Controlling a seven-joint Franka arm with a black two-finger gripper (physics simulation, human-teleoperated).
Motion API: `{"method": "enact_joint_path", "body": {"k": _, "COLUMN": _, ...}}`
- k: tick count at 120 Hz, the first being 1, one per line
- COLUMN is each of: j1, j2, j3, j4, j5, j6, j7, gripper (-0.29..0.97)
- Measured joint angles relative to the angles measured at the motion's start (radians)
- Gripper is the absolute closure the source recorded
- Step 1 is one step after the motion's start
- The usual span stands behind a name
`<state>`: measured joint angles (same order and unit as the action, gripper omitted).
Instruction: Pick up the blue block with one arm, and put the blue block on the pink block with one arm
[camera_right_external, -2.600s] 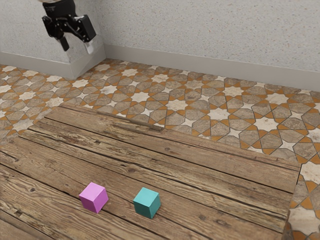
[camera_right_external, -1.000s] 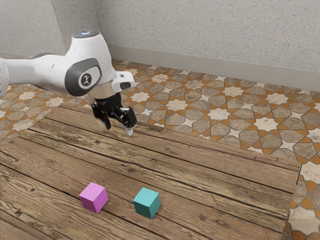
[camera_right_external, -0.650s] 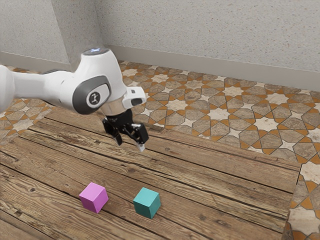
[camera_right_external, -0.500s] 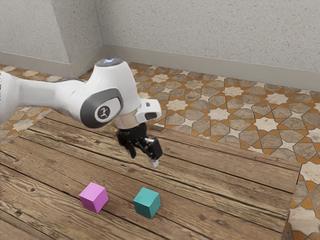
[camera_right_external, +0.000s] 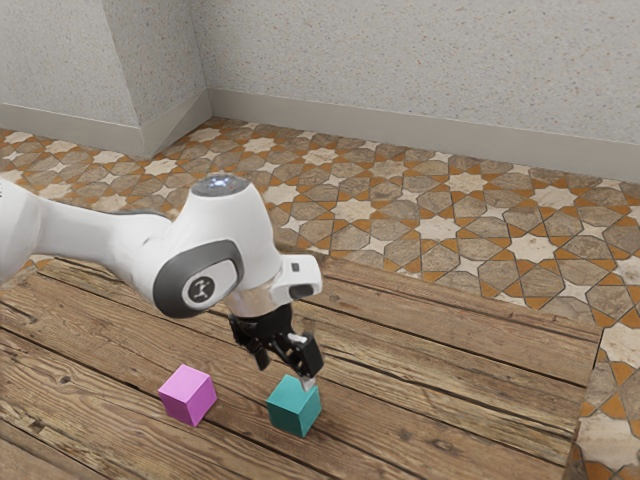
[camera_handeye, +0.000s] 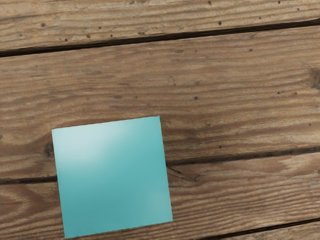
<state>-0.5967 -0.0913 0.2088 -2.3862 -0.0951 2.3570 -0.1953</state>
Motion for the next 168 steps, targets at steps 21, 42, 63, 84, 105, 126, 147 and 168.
{"method": "enact_joint_path", "body": {"k": 21, "j1": 0.009, "j2": -0.005, "j3": 0.001, "j4": -0.029, "j5": 0.0, "j6": 0.034, "j7": -0.015, "gripper": 0.02}}
{"method": "enact_joint_path", "body": {"k": 42, "j1": 0.016, "j2": 0.021, "j3": 0.0, "j4": -0.031, "j5": 0.0, "j6": 0.048, "j7": -0.025, "gripper": 0.02}}
{"method": "enact_joint_path", "body": {"k": 63, "j1": 0.017, "j2": 0.062, "j3": 0.0, "j4": -0.031, "j5": 0.0, "j6": 0.065, "j7": -0.033, "gripper": 0.02}}
{"method": "enact_joint_path", "body": {"k": 84, "j1": 0.018, "j2": 0.098, "j3": -0.001, "j4": -0.03, "j5": 0.0, "j6": 0.088, "j7": -0.038, "gripper": 0.02}}
{"method": "enact_joint_path", "body": {"k": 105, "j1": 0.02, "j2": 0.129, "j3": -0.001, "j4": -0.022, "j5": -0.001, "j6": 0.108, "j7": -0.041, "gripper": 0.02}}
{"method": "enact_joint_path", "body": {"k": 126, "j1": 0.03, "j2": 0.149, "j3": -0.002, "j4": -0.003, "j5": 0.0, "j6": 0.114, "j7": -0.042, "gripper": 0.02}}
{"method": "enact_joint_path", "body": {"k": 147, "j1": 0.025, "j2": 0.162, "j3": -0.003, "j4": -0.001, "j5": -0.001, "j6": 0.119, "j7": -0.042, "gripper": 0.02}}
{"method": "enact_joint_path", "body": {"k": 168, "j1": 0.027, "j2": 0.185, "j3": -0.003, "j4": 0.004, "j5": -0.006, "j6": 0.123, "j7": -0.043, "gripper": 0.02}}
